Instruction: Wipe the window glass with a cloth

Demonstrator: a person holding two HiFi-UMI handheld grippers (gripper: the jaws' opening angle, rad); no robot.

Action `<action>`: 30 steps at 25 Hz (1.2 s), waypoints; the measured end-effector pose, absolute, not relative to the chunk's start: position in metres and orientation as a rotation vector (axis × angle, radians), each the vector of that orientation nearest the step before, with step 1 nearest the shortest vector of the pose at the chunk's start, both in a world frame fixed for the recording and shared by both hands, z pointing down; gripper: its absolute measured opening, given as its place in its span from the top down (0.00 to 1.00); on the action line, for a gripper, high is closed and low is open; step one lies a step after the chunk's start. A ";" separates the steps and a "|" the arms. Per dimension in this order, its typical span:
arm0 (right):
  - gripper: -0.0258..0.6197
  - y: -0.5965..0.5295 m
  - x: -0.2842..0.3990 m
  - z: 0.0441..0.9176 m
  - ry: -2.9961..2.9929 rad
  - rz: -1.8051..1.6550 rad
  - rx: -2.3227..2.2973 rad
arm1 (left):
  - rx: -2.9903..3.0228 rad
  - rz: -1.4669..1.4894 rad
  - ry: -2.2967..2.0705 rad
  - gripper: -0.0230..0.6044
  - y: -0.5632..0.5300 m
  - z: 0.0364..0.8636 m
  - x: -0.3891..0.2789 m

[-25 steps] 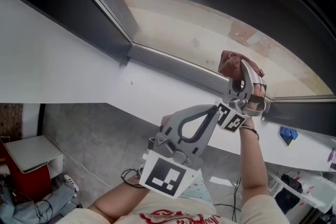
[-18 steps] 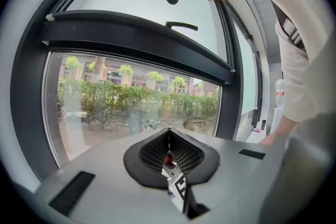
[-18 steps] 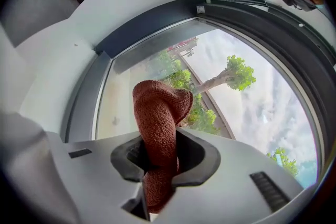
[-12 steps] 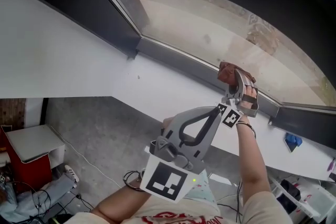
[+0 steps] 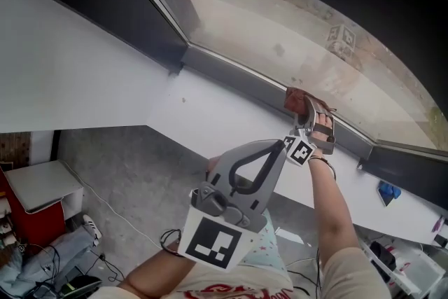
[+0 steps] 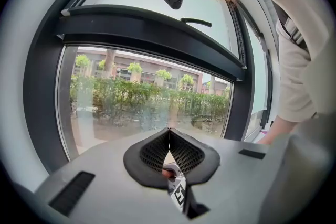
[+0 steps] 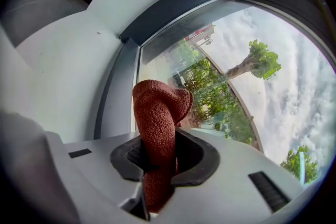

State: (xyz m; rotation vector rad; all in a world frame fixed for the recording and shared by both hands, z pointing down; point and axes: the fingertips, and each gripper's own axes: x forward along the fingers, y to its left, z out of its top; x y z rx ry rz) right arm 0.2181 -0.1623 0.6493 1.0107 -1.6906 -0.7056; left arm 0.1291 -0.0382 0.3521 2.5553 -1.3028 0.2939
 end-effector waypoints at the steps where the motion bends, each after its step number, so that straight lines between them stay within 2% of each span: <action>1: 0.81 -0.162 0.222 0.663 -1.684 -0.639 0.982 | 2.553 0.296 -1.300 0.93 -0.039 0.354 0.131; 4: 0.82 -0.161 0.234 0.703 -1.648 -0.388 0.926 | 2.552 0.313 -1.290 0.93 -0.040 0.358 0.134; 11: 0.82 -0.165 0.242 0.744 -1.607 -0.256 0.859 | 2.547 0.331 -1.277 0.93 -0.048 0.367 0.131; 16: 0.82 -0.163 0.240 0.736 -1.615 -0.195 0.767 | 2.561 0.322 -1.270 0.93 -0.047 0.361 0.132; 19: 0.82 -0.166 0.220 0.669 -1.738 -0.264 0.836 | 2.589 0.311 -1.258 0.93 -0.047 0.355 0.136; 27: 0.82 -0.160 0.179 0.356 -1.853 -0.916 1.167 | 2.636 0.288 -1.310 0.93 -0.045 0.329 0.124; 30: 0.82 -0.162 0.181 0.286 -1.807 -1.066 1.298 | 2.635 0.303 -1.317 0.93 -0.041 0.324 0.125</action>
